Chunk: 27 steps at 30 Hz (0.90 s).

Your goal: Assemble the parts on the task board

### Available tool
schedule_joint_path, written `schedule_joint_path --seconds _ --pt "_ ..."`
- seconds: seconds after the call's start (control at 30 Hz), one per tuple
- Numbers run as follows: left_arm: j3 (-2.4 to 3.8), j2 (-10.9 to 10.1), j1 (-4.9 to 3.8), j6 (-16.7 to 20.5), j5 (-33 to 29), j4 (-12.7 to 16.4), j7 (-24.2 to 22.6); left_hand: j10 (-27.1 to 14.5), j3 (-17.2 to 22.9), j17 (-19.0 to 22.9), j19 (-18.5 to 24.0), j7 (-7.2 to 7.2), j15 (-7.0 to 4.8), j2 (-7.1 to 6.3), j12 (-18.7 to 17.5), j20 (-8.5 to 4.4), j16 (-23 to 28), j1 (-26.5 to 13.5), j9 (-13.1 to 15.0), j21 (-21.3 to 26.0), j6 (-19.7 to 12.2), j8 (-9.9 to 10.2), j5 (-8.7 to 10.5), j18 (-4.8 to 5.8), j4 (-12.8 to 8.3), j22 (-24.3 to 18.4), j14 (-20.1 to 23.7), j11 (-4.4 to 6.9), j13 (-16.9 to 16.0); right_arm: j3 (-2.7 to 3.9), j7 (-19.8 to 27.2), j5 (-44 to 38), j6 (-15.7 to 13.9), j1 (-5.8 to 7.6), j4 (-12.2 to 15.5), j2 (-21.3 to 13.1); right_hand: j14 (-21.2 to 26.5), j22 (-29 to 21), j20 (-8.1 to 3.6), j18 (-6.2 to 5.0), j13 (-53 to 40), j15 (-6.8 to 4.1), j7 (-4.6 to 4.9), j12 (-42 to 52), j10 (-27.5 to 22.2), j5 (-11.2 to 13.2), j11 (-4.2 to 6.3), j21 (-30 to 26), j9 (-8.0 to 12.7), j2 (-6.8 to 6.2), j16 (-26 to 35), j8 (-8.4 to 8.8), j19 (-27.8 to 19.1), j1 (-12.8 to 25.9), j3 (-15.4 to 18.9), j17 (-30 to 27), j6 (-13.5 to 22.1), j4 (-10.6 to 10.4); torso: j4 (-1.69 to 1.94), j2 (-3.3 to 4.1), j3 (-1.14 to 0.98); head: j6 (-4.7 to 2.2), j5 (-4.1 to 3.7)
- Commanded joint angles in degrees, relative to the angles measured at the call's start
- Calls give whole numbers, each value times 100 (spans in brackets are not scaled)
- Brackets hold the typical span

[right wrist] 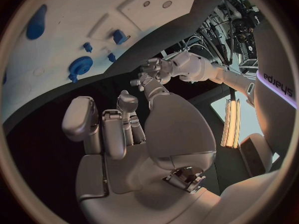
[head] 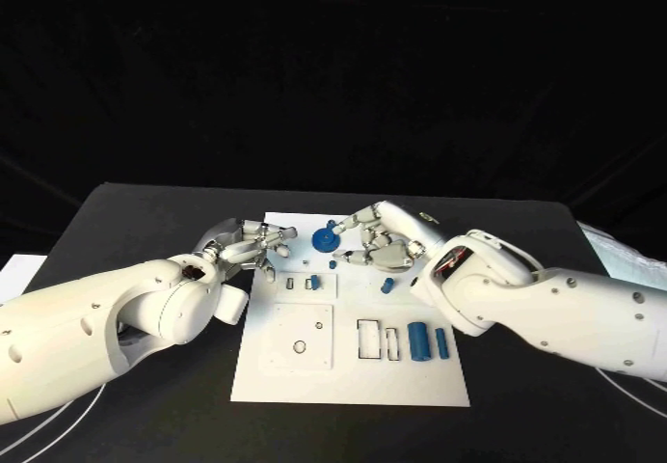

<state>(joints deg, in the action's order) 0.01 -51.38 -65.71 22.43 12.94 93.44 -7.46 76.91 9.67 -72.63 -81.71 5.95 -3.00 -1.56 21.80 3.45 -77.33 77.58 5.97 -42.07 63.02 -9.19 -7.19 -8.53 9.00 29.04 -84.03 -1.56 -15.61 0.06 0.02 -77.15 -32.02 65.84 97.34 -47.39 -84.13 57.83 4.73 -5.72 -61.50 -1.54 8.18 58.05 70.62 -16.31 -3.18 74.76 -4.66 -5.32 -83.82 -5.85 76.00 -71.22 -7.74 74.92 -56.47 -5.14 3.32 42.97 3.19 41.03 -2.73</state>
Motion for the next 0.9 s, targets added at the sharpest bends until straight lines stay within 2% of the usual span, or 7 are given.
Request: schedule_joint_path --seconds 0.03,0.07,0.23,0.37,0.53,0.67,0.9 --pt "9 53 -128 -616 1670 -39 1891 -386 -3 -710 129 -161 -72 -76 983 -61 -548 -134 170 -994 6 -187 24 122 122 1011 -373 116 -966 6 636 1264 209 158 113 -236 -338 -9 3 -43 8 32 -4 -18 -28 -39 6 -36 7 18 32 1 -33 -80 -6 448 26 48 -50 -52 -45 26 52" --pt "10 80 -181 -810 1998 -64 2223 -437 -30 -758 183 -43 -5 -18 1105 -99 -578 -280 203 -1099 7 -226 66 101 250 1141 -370 56 -1086 7 631 1432 244 236 128 -336 -338 -6 3 -42 8 32 -5 -16 -26 -44 6 -35 6 29 34 -3 -31 -87 -6 446 21 49 -56 -61 -51 28 67" --pt "10 226 -378 -1525 3182 -167 3286 -571 -347 -1064 347 -144 -14 -72 2337 -90 -797 -651 560 -1754 -30 -679 76 128 707 1869 -429 91 -2294 7 580 1953 296 458 125 -650 -331 -33 2 -47 24 30 -6 -20 -23 -13 7 -52 6 72 61 -16 -40 -79 11 406 6 24 -90 -105 -102 48 140" --pt "10 388 -531 -1910 3764 -290 3849 -235 -715 -1621 34 -254 -118 -20 3534 -136 -1190 -1050 946 -2785 5 -1142 80 317 736 3176 -570 220 -3539 6 527 2114 329 525 64 -775 -331 -30 2 -47 23 29 -7 -16 -19 -7 8 -51 6 78 62 -18 -37 -77 15 406 2 21 -104 -137 -136 76 171" --pt "10 613 -656 -2184 4193 -473 4208 -235 -1143 -1737 -54 -302 -181 138 3976 -181 -1267 -1203 1604 -3305 -280 -1778 97 414 767 3855 -597 307 -4019 4 464 2177 378 552 8 -823 -330 -38 1 -48 28 29 -7 -20 -19 -4 9 -55 6 82 66 -21 -40 -76 19 401 -1 17 -114 -158 -168 106 185" --pt "9 846 -719 -2428 4414 -662 4356 -192 -1372 -1737 -160 -354 -198 249 4140 -210 -1267 -1265 1978 -3566 -440 -2102 180 470 758 4229 -597 319 -4205 1 421 2193 420 559 -37 -821 -327 -49 1 -50 32 28 -9 -22 -19 -4 9 -62 5 86 77 -24 -44 -73 25 384 -7 12 -127 -177 -183 135 197" --pt "5 1212 -778 -2750 4534 -968 4458 -161 -1680 -1737 -258 -383 -219 365 4267 -232 -1267 -1338 2406 -3762 -643 -2419 387 522 773 4529 -597 335 -4352 -5 359 2190 474 562 -100 -800 -321 -80 -1 -56 52 27 -12 -41 -29 -14 12 -79 5 93 98 -30 -56 -74 31 353 -13 7 -126 -182 -193 158 203"
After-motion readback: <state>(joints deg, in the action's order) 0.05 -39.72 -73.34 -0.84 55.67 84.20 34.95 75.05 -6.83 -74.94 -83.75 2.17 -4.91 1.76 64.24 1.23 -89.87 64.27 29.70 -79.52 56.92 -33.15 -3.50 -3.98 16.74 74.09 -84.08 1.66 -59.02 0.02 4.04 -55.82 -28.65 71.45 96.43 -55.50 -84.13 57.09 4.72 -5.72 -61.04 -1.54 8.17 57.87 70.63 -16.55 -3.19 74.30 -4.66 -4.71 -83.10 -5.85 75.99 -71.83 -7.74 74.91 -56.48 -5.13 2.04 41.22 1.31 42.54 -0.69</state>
